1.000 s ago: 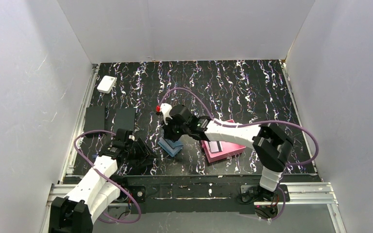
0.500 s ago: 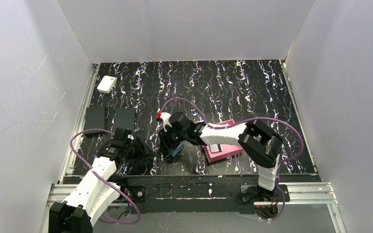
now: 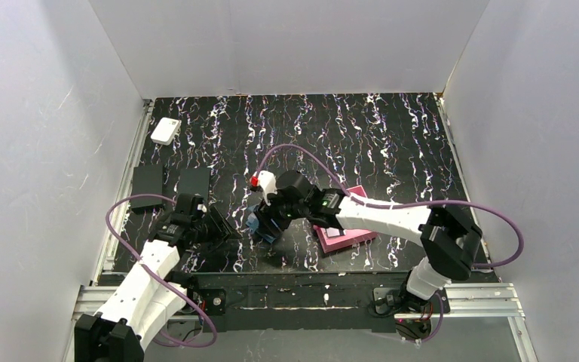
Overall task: Put the credit cards into the card holder
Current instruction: Close the card holder at the center of the board.
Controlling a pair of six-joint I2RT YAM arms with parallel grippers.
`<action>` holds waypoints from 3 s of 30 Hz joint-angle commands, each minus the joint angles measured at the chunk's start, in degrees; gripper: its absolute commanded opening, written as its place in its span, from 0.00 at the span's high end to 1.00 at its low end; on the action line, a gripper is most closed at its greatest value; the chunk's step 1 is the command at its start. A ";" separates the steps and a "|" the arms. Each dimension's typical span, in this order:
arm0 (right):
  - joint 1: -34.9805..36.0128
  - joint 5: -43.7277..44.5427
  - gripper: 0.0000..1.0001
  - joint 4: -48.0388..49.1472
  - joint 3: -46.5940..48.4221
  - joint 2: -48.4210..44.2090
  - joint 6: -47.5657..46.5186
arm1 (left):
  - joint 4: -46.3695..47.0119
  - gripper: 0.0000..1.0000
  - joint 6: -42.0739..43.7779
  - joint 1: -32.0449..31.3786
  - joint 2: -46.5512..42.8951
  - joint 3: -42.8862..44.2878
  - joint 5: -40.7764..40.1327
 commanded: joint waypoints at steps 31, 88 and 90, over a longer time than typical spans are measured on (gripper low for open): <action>10.01 24.97 0.64 21.72 -17.60 9.85 -13.87 | 35.65 0.38 1.56 5.30 27.52 -0.68 14.76; 20.82 63.96 0.61 29.85 -12.96 13.83 -17.95 | 13.34 0.95 -11.09 -1.99 19.98 9.59 11.75; 20.75 61.44 0.74 28.26 -12.04 13.35 -16.99 | 10.89 0.86 -9.59 -1.92 18.81 10.71 11.18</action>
